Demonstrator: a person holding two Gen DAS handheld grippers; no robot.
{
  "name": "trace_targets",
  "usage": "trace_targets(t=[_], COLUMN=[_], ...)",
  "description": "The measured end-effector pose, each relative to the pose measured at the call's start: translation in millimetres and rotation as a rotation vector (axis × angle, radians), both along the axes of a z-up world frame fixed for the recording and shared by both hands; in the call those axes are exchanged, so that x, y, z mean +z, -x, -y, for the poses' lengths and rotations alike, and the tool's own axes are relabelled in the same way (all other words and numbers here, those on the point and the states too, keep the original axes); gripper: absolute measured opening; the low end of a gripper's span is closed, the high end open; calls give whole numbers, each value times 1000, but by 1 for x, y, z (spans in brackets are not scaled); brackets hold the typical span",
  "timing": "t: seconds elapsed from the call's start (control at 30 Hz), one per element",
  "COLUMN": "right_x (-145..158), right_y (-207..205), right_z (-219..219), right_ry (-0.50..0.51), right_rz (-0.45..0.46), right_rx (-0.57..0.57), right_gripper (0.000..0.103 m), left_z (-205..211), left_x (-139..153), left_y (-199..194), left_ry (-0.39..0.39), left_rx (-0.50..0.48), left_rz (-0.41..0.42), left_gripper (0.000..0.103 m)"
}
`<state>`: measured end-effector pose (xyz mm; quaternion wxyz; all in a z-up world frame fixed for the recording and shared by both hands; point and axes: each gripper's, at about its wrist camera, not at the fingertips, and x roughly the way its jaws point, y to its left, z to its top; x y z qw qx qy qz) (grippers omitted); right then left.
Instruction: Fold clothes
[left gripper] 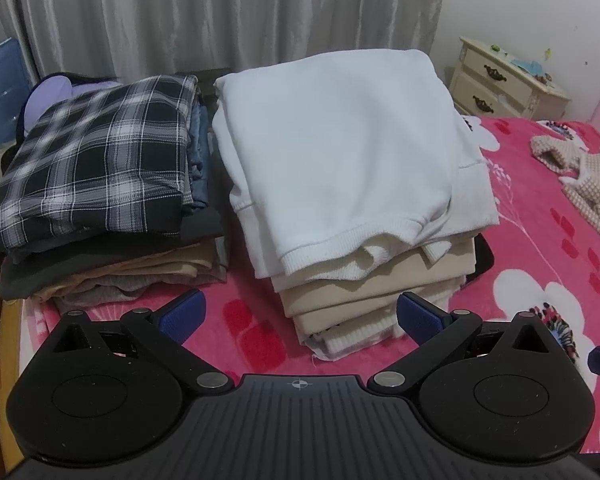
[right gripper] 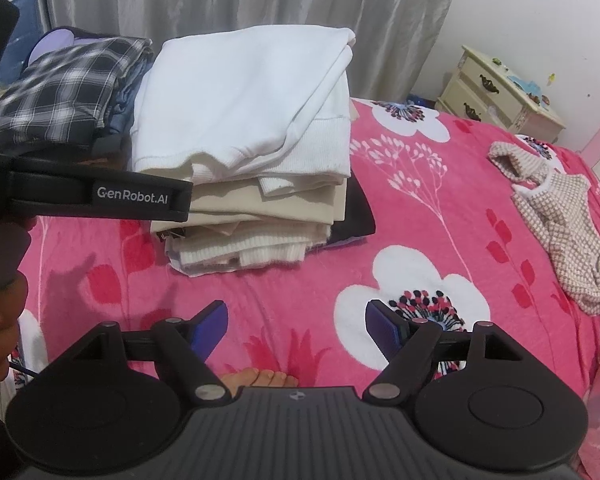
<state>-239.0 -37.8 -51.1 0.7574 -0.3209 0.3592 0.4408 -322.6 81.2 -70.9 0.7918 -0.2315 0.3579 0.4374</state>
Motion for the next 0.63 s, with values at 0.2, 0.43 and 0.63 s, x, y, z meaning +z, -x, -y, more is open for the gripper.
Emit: trace_targets(t=[0.2,0.43,0.63], right_x=[-1,-1,0], right_y=[0,1,1], right_z=[0,0,0], right_ry=[1,4,5], right_rz=[0,1,0], right_rx=[1,3,3], right_gripper=[79,80,80], left_z=[0,0,0], left_x=[0,0,0], left_y=[1,1,1], left_ry=[3,6,9], left_rx=[2,5,6], left_rz=[3,3,3], left_gripper=[103,103,103])
